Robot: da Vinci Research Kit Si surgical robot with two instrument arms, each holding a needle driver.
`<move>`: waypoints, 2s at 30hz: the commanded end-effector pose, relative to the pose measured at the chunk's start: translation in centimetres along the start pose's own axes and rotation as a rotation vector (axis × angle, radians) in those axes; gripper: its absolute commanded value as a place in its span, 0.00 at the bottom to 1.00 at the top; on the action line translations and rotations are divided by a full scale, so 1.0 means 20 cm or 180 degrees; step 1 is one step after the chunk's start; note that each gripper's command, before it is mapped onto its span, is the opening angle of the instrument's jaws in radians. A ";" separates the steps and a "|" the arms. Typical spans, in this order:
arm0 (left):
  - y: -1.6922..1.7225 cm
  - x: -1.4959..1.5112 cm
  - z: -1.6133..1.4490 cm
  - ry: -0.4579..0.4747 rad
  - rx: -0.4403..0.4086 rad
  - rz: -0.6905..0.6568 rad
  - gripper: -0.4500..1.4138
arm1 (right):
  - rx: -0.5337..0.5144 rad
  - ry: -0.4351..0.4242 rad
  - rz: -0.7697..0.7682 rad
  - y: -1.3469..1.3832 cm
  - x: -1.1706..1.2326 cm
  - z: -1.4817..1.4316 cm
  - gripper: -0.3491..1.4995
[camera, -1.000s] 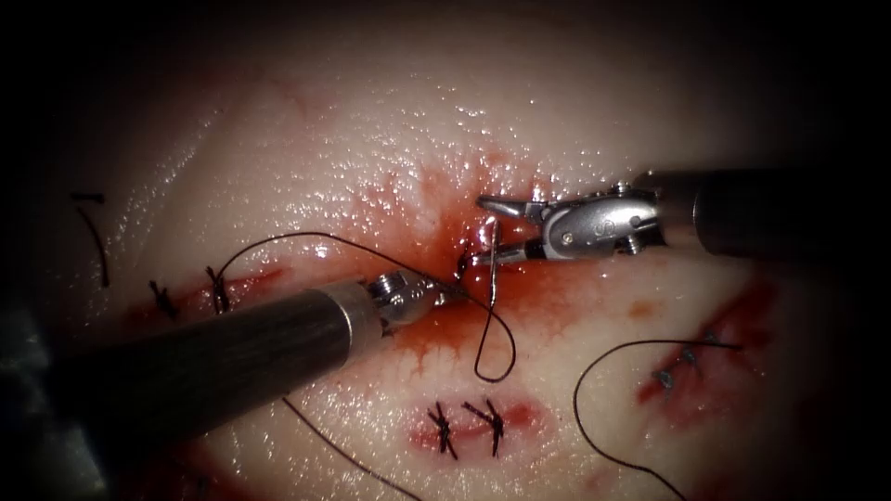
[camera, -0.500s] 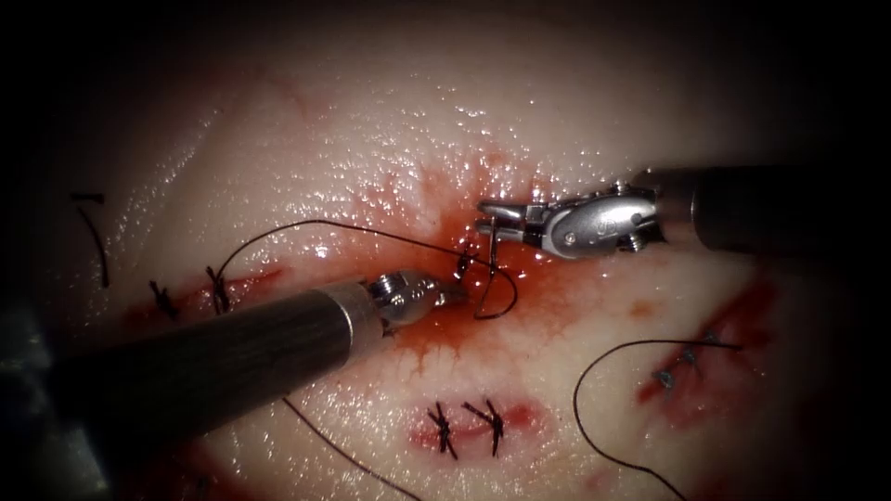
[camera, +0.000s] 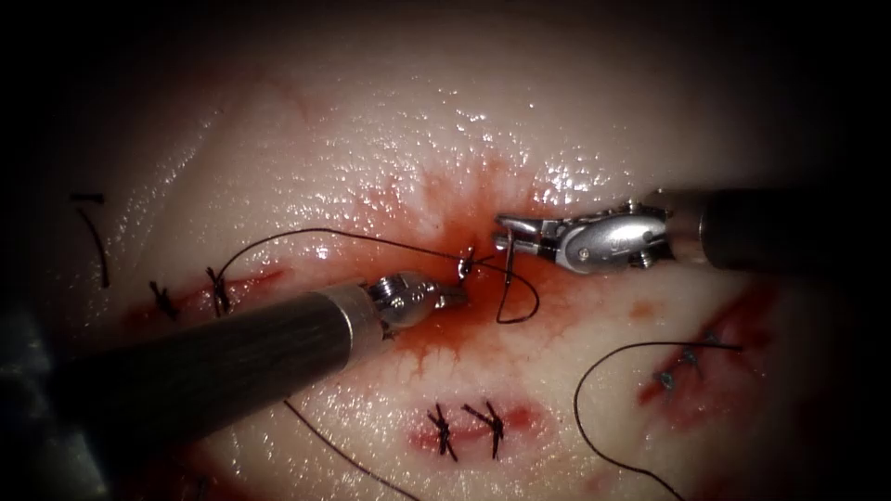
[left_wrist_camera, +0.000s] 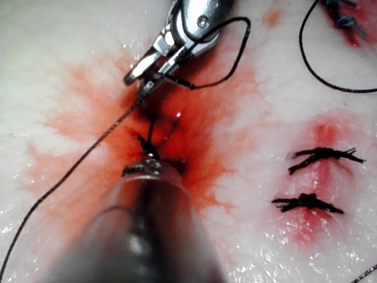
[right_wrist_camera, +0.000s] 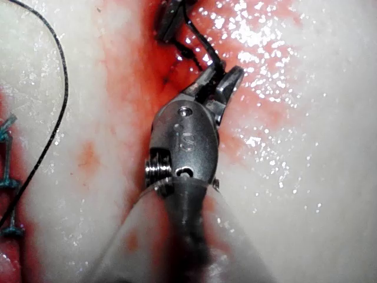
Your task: Wound Closure
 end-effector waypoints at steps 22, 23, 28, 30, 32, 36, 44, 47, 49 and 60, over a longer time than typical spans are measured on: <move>-0.001 0.001 0.003 0.0005 -0.0014 0.0004 0.15 | 0.0583 -0.0691 0.0041 -0.031 -0.031 0.006 0.00; -0.001 0.001 0.003 0.0005 -0.0015 0.0004 0.15 | 0.0608 -0.0720 0.0027 -0.032 -0.032 0.007 0.00; -0.001 0.001 0.002 0.0005 -0.0019 0.0004 0.15 | 0.0711 -0.0866 0.0146 -0.037 -0.038 0.004 0.00; -0.001 0.001 0.002 0.0005 -0.0020 0.0003 0.15 | 0.0780 -0.0947 0.0182 -0.040 -0.041 0.001 0.00; -0.001 0.001 0.002 0.0005 -0.0020 0.0003 0.15 | 0.0814 -0.1009 0.0226 -0.042 -0.044 0.001 0.00; -0.001 0.001 0.002 0.0005 -0.0019 0.0003 0.16 | 0.0856 -0.1102 0.0273 -0.045 -0.049 0.001 0.00; -0.001 0.001 0.003 0.0005 -0.0018 0.0001 0.16 | 0.0933 -0.1202 0.0391 -0.041 -0.056 -0.010 0.00; -0.001 0.001 0.003 0.0005 -0.0018 0.0001 0.16 | 0.0859 -0.1295 0.0453 -0.040 -0.059 -0.012 0.00; -0.001 0.001 0.003 0.0005 -0.0018 0.0001 0.17 | 0.0804 -0.1359 0.0524 -0.039 -0.062 -0.014 0.00; -0.001 0.001 0.002 0.0005 -0.0019 -0.0001 0.17 | 0.0958 -0.1468 0.0916 -0.043 -0.078 -0.018 0.00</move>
